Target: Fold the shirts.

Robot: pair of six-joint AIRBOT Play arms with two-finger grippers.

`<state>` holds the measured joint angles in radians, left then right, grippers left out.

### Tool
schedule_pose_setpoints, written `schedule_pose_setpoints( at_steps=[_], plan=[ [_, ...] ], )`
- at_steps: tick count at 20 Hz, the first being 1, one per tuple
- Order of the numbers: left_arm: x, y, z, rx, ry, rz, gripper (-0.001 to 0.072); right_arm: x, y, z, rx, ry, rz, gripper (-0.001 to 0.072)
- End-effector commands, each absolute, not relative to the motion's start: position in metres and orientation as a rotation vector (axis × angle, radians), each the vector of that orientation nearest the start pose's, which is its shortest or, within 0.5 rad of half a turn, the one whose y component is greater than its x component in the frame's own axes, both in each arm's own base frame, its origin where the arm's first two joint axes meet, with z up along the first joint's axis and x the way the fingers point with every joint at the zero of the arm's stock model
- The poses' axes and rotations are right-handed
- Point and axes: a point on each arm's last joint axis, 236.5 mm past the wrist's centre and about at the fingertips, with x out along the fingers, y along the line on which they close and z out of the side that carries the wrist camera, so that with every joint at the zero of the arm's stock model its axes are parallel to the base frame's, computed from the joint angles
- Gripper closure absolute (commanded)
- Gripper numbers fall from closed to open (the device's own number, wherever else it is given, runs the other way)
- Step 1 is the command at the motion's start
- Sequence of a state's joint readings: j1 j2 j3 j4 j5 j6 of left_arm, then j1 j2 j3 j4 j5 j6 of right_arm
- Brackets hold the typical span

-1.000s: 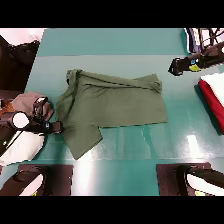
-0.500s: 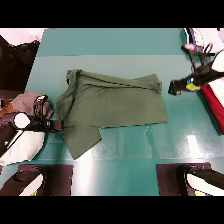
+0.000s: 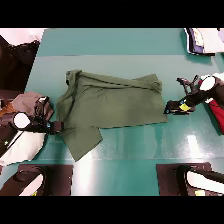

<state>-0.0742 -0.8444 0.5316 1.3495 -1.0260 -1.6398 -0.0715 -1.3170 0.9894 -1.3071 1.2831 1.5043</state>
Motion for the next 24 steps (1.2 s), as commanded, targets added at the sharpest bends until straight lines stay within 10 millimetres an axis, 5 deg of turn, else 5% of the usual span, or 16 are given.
schedule_pose_setpoints(
  at_steps=[1, 3, 11, 18, 21, 24],
  plan=[
    [0.237, -0.063, -0.06, -0.238, 1.354, -0.1, 0.0678, 0.307, 0.04, -0.074, 0.313, 1.612, 0.132, 0.0156],
    [0.237, -0.063, -0.06, -0.238, 1.354, -0.1, 0.0678, 0.31, 0.039, -0.078, 0.315, 1.609, 0.128, 0.0204],
    [0.237, -0.063, -0.06, -0.239, 1.354, -0.1, 0.0678, 0.31, 0.04, -0.081, 0.317, 1.615, 0.127, 0.0206],
    [0.235, -0.066, -0.06, -0.256, 1.359, -0.107, 0.0678, 0.306, 0.068, -0.081, 0.228, 1.625, 0.194, 0.0287],
    [0.235, -0.066, -0.06, -0.254, 1.362, -0.108, 0.0678, 0.301, 0.068, -0.081, 0.224, 1.644, 0.2, 0.0694],
    [0.242, -0.067, -0.042, -0.217, 1.334, -0.144, 0.0679, 0.305, 0.062, -0.061, 0.231, 1.589, 0.195, 0.0696]
  ],
)
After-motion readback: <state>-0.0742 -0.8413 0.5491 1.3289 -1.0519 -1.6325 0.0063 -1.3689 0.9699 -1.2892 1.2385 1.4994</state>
